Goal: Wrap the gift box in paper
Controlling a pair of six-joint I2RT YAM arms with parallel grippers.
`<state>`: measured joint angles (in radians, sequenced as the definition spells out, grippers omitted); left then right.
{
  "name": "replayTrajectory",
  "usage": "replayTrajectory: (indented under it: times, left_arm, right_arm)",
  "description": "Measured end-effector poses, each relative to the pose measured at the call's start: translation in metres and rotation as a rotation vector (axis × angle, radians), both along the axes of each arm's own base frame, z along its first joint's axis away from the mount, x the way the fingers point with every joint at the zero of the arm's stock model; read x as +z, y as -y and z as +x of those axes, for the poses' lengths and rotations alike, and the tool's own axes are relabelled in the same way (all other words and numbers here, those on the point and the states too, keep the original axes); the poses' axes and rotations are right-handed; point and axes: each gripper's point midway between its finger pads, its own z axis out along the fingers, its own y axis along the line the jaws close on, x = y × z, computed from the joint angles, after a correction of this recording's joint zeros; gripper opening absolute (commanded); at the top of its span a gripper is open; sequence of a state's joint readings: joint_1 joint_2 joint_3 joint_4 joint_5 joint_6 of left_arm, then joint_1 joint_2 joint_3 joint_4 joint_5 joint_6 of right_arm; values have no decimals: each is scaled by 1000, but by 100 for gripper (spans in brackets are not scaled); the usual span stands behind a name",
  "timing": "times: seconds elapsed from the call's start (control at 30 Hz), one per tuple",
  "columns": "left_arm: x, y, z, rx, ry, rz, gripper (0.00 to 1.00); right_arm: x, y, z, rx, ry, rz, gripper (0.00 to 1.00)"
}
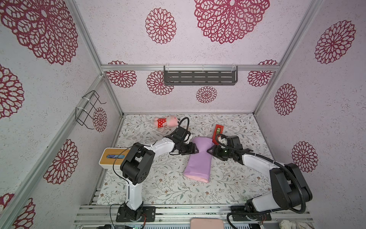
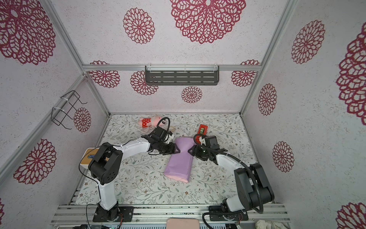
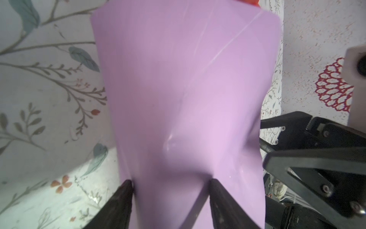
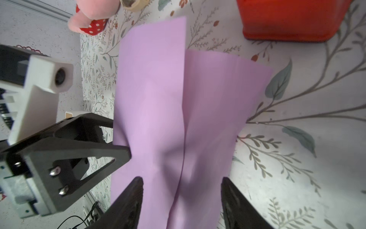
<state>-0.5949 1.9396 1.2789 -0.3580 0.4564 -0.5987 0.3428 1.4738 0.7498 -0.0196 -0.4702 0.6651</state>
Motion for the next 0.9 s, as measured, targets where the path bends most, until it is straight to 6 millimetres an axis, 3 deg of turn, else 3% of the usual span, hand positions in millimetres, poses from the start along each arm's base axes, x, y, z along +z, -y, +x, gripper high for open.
replayTrajectory:
  times: [0.43, 0.63, 0.9]
  left_arm:
    - [1, -9, -10, 39, -24, 1, 66]
    - [0, -18, -13, 91, -28, 16, 71]
    - [-3, -23, -10, 137, -27, 36, 78]
  right_arm:
    - [-7, -20, 14, 35, -13, -11, 48]
    - [-6, -33, 24, 71, 0, -11, 44]
    - [-5, -35, 26, 99, 14, -25, 40]
